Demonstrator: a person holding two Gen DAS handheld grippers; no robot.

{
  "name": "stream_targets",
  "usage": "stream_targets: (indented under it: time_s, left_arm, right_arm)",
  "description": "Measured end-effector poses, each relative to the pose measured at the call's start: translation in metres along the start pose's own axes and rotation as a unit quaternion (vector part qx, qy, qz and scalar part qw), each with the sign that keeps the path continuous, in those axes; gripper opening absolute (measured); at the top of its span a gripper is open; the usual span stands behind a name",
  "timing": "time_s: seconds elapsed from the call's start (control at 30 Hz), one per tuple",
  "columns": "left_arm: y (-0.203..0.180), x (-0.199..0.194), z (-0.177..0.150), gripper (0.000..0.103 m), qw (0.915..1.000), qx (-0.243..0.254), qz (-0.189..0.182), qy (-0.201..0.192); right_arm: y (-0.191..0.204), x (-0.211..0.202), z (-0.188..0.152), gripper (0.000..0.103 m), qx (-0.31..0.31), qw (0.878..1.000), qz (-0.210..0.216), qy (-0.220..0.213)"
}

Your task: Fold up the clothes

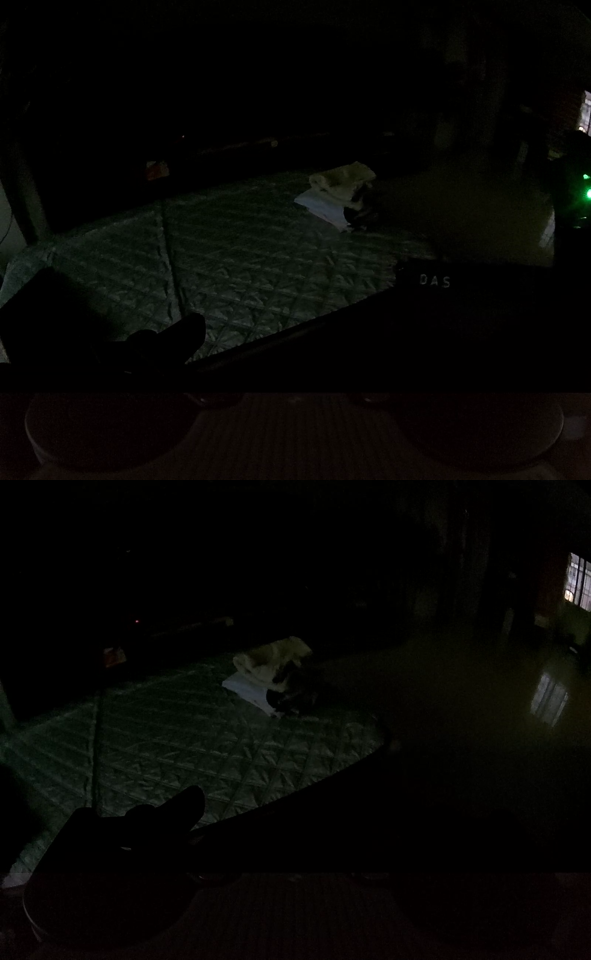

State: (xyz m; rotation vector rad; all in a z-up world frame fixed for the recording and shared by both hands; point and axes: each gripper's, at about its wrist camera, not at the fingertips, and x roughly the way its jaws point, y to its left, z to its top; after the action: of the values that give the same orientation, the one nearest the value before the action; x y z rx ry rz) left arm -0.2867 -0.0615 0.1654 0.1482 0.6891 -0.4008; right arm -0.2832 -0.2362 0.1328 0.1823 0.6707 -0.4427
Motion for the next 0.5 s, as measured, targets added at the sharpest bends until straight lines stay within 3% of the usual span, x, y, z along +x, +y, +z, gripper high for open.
stream_targets:
  time_s: [0.5]
  left_arm:
    - [0.014,0.010,0.001,0.102,0.9996,-0.023,-0.002,0.015]
  right_arm:
    - [0.006,-0.002,-0.002,0.103,-0.009,1.000,0.020,0.003]
